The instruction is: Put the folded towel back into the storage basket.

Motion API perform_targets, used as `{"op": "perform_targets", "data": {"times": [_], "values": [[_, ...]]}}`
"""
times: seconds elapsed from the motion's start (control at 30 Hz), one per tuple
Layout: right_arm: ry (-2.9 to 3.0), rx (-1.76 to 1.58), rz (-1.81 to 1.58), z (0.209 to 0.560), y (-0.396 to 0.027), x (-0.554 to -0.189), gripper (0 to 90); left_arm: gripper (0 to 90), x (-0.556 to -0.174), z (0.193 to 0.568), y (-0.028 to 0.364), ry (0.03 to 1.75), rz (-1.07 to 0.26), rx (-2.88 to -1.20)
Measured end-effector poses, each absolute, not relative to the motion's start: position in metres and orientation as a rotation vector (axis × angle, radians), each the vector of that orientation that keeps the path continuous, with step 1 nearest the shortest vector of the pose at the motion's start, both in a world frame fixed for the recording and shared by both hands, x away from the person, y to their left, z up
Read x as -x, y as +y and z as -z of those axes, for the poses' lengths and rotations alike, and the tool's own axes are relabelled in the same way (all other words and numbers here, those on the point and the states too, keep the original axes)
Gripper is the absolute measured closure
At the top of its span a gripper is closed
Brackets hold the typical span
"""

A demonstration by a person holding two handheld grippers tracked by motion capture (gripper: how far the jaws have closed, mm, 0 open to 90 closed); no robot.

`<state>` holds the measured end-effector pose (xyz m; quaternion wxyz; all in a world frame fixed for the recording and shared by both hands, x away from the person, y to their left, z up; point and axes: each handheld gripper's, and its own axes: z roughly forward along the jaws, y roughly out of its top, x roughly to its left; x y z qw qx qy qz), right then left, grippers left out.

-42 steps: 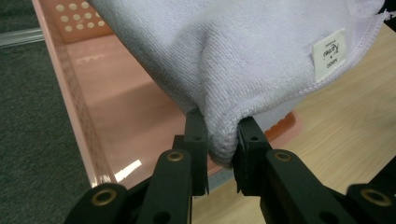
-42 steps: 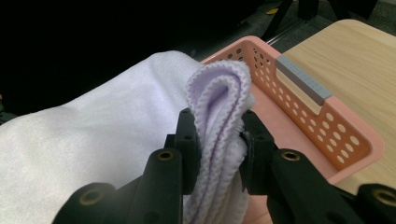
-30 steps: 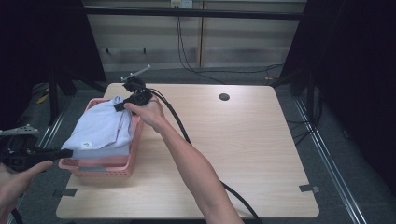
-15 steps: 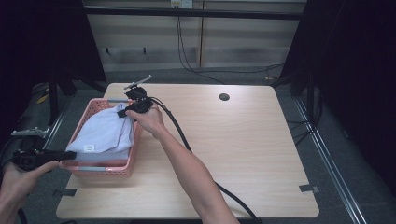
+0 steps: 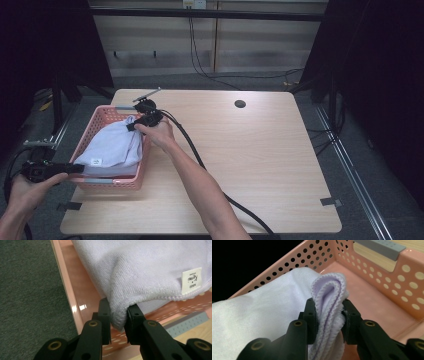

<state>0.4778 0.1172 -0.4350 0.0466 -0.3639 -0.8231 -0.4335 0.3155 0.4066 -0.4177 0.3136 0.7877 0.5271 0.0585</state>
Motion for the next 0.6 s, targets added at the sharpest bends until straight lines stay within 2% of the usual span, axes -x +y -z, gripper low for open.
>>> {"op": "perform_targets", "data": {"times": [0.07,0.17,0.23,0.47,0.6], "values": [[-2.521,1.112,1.301,0.437,0.118,-0.478,67.0,76.3,-0.316,0.419,0.406,1.39,-0.159,-2.083],[-2.544,1.119,1.289,0.439,0.118,-0.479,56.6,74.8,-0.314,0.417,0.406,1.408,-0.197,-2.054],[-2.547,1.131,1.298,0.439,0.116,-0.479,46.9,66.6,-0.313,0.416,0.409,1.415,-0.197,-2.065],[-2.536,1.105,1.372,0.428,0.107,-0.479,42.2,49.0,-0.304,0.406,0.402,1.378,-0.233,-2.047],[-2.535,1.073,1.424,0.419,0.096,-0.473,40.7,48.0,-0.299,0.4,0.389,1.329,-0.244,-2.026]]}}
